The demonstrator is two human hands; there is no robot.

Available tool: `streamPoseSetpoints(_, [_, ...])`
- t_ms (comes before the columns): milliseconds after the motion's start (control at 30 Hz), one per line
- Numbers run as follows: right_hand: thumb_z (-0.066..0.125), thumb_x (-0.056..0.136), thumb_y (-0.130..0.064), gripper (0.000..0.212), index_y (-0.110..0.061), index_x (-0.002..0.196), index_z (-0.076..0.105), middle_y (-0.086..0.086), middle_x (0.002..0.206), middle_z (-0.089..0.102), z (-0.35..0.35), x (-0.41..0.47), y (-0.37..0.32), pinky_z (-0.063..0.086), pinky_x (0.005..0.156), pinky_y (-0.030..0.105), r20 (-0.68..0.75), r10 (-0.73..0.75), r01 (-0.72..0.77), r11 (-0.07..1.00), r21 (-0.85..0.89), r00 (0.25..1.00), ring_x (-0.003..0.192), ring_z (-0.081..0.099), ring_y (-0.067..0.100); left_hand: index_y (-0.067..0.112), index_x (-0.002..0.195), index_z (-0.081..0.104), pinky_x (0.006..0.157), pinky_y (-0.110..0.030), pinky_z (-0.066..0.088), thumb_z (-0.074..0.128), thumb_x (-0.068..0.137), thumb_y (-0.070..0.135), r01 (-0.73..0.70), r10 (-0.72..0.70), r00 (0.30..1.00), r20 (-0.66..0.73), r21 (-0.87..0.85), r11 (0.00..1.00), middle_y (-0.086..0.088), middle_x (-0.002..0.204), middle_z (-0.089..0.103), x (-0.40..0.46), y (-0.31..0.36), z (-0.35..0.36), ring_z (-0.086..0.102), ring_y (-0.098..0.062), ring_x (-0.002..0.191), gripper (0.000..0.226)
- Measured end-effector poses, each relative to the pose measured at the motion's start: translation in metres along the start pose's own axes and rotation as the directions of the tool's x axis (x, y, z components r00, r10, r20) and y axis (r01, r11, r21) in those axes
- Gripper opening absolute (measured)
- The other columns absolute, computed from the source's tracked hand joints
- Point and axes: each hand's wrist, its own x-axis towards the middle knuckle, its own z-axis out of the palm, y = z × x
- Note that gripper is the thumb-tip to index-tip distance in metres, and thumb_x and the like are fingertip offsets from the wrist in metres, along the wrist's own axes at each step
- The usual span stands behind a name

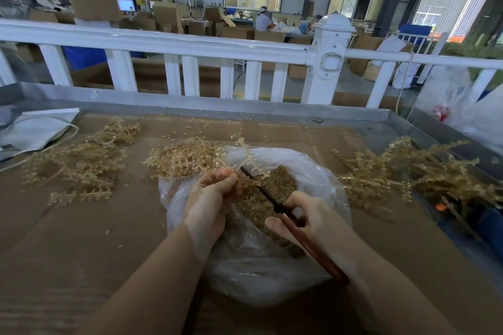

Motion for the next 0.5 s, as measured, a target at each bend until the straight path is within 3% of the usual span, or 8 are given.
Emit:
streamPoseSetpoints(133, [0.062,0.078,-0.059,0.033,-0.028,0.085,0.052,-0.006,0.075,0.064,0.0017,-0.0052,0.0009,0.052,0.066,0.026,-0.030,-0.004,0.003,0.998,-0.059,1.000,0.065,0.061,0.003,0.007,0.079,0.061,0.051,-0.017,0.053,0.059,0.090,0.008,0.026,-0.026,0.999,-0.035,-0.003,1.000,-0.001,0.060,0.064,0.0014,0.0027,-0.0008,0.062,-0.009,0.052,0.012])
streamPoseSetpoints(500, [0.062,0.079,-0.060,0.032,-0.031,0.089,0.050,-0.010,0.086,0.064,0.0027,-0.0108,-0.0010,0.053,0.077,0.029,-0.043,-0.014,0.008,0.993,-0.122,0.999,0.079,0.061,0.002,0.009,0.078,0.060,0.048,-0.018,0.051,0.058,0.088,0.003,0.037,-0.037,0.999,0.009,-0.004,0.999,-0.001,0.055,0.063,0.0019,0.0028,-0.0024,0.059,-0.009,0.047,0.012])
